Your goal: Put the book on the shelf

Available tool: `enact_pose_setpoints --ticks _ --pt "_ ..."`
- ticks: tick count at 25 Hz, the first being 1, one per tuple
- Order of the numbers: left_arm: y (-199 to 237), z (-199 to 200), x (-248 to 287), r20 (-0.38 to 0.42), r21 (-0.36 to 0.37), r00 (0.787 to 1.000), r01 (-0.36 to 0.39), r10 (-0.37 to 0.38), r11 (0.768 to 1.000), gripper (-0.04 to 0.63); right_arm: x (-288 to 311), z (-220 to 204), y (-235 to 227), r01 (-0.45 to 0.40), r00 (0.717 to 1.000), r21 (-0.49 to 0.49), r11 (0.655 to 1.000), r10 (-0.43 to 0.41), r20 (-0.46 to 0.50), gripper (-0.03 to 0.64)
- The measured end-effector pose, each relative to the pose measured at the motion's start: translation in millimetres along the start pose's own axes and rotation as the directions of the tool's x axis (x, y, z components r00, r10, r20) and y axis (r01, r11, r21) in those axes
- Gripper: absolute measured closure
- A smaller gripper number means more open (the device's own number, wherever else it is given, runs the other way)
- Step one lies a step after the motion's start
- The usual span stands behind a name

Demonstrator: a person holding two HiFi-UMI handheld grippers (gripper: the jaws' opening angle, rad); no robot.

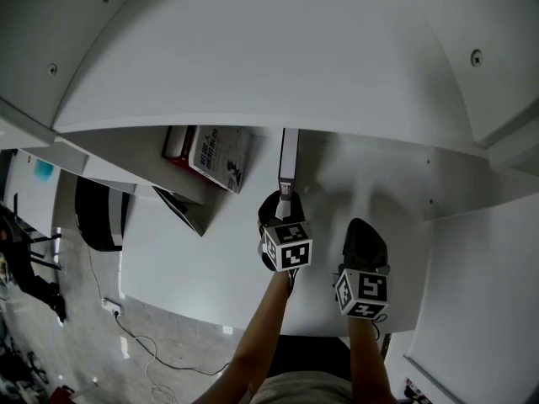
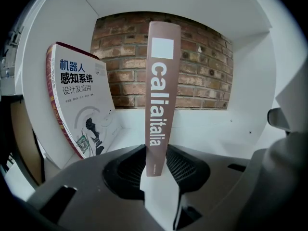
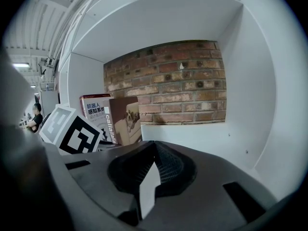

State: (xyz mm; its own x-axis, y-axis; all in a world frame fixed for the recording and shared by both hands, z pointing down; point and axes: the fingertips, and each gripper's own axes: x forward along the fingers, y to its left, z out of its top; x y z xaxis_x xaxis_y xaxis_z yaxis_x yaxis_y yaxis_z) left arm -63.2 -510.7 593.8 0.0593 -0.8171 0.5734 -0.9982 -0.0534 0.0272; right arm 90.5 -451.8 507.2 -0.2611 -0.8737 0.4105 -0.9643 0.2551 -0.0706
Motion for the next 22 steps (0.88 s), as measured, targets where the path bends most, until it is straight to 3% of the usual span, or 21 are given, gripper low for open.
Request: enact_pose_setpoints --ticks 22 --pt "-0.6 14.9 10.9 0.026 -0.031 1.0 0.013 -0.013 0.999 0.448 4.5 0.7 -6.4 0.014 1.0 0.011 1.0 -0.014 -0.002 0.6"
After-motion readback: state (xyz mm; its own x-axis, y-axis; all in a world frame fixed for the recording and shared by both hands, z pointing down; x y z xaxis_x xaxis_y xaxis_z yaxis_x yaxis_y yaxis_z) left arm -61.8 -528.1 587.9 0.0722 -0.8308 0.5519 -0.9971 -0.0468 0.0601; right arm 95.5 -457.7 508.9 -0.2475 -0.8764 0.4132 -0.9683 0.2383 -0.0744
